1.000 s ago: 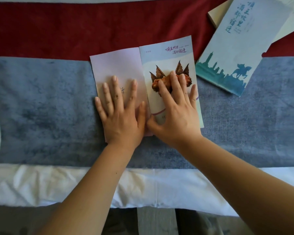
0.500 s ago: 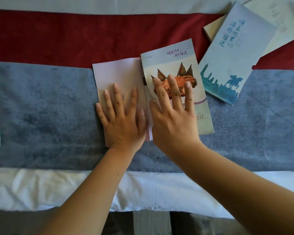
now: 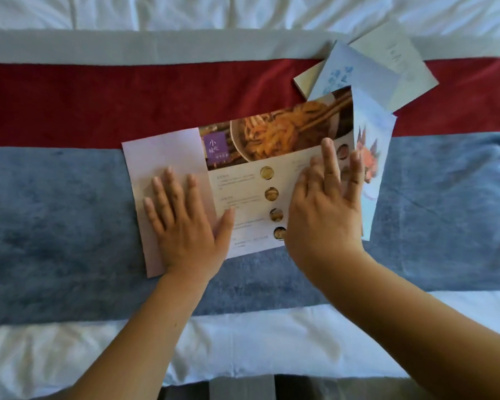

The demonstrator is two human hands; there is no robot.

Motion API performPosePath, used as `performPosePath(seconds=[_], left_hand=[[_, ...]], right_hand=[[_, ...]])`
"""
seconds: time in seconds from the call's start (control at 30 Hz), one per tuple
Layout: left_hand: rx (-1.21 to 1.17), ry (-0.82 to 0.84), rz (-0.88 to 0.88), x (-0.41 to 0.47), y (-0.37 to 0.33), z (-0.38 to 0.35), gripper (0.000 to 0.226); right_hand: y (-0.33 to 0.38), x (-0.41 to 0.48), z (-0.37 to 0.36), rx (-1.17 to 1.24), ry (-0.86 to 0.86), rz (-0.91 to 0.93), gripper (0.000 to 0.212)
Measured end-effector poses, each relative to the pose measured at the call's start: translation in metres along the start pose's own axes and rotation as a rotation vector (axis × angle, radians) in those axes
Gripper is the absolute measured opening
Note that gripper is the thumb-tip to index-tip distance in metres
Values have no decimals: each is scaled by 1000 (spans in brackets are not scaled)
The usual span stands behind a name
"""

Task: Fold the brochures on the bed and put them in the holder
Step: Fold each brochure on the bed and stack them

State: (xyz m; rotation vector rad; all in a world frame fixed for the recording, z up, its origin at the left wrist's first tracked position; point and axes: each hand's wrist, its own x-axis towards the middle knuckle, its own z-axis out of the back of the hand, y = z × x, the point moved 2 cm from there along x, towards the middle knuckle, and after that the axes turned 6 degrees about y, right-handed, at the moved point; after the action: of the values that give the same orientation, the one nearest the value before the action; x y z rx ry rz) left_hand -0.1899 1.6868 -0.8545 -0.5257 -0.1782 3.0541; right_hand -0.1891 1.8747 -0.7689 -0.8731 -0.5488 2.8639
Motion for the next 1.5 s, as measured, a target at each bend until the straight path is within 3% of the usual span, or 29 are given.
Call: performPosePath(seconds=[0.1, 0.23, 0.6, 0.83, 1.1, 1.33, 1.5], left_hand=[[11, -13, -19, 2, -7, -4, 85], [46, -56, -28, 2, 7, -6, 79], [80, -83, 76, 4, 124, 14, 81], [-180, -34, 33, 3, 158, 22, 93], [-485, -24, 83, 8, 142, 33, 105], [-62, -11, 80, 10, 152, 24, 105], [-54, -7, 131, 10, 154, 21, 119]], right_hand=[[-5, 8, -15, 124, 54, -5, 81], [9, 12, -31, 264, -22, 45, 79], [98, 11, -30, 489, -131, 263, 78], [137, 25, -32, 463, -224, 279, 79], [157, 27, -17, 418, -180, 284, 79], [163, 53, 10, 462, -306, 347, 69], [183, 73, 13, 412, -292, 340, 65]])
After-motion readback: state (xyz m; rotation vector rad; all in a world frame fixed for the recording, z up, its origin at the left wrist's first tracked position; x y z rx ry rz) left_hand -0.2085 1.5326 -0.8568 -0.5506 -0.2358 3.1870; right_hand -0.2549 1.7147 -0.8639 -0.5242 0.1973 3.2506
